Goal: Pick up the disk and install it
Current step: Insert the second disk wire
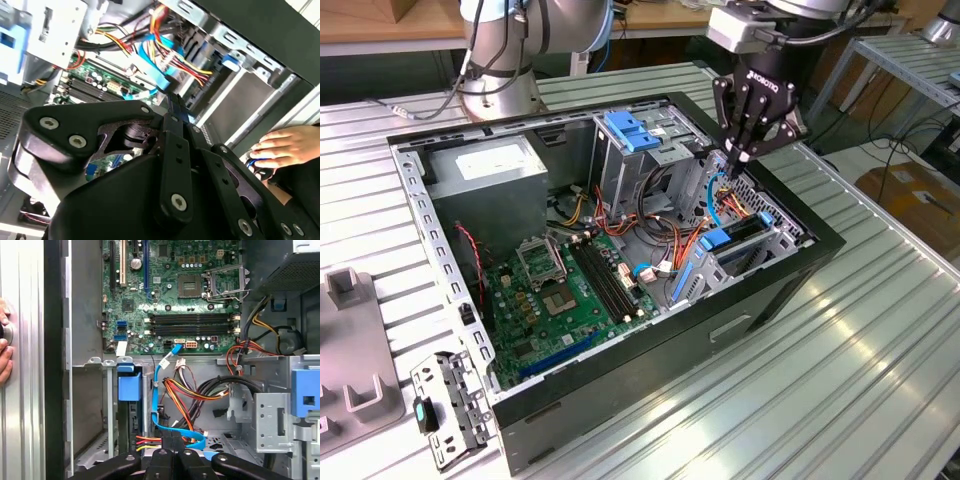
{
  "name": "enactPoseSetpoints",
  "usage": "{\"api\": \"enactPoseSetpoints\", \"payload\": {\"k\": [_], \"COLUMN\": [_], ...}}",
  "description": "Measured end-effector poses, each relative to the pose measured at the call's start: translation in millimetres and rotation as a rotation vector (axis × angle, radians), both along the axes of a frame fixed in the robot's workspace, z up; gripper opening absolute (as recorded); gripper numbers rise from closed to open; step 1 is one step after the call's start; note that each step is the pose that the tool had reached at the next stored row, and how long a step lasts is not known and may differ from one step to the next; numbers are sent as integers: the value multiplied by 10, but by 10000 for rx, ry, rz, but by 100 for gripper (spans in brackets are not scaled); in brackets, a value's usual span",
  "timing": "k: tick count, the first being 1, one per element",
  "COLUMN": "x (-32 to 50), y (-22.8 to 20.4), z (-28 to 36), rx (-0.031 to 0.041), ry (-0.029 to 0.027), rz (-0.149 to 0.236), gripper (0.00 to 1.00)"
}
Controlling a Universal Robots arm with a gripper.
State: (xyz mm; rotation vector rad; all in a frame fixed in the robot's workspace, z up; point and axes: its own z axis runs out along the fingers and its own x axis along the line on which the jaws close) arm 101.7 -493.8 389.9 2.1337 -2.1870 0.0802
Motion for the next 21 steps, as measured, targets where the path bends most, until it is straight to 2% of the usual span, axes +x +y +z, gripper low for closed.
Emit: {"api": "enactPoseSetpoints", "payload": {"k": [2, 3, 4, 5, 6, 7, 8, 9, 10, 12, 14, 15, 16, 19, 21], "x": [22, 32, 43, 55, 64, 75, 83, 88, 89, 89, 89, 89, 90, 94, 94], "y": [80, 105, 126, 144, 158, 175, 200, 238, 271, 303, 307, 312, 316, 325, 325], "z": [5, 5, 5, 5, 5, 4, 2, -2, -14, -35, -55, -76, -91, -128, -154], "rx": [-18, -36, -75, -150, -294, -490, -719, -987, -1185, -1503, -1613, -1672, -1691, -1701, -1763], "ry": [12, 18, 25, 39, 54, 64, 75, 88, 90, 89, 90, 90, 89, 89, 90], "rz": [0, -1, -1, -1, -1, -1, -1, -3, -4, -4, -4, -5, -7, -6, -5], "gripper": [11, 11, 11, 11, 11, 11, 11, 11, 11, 11, 11, 17, 24, 24, 24]}}
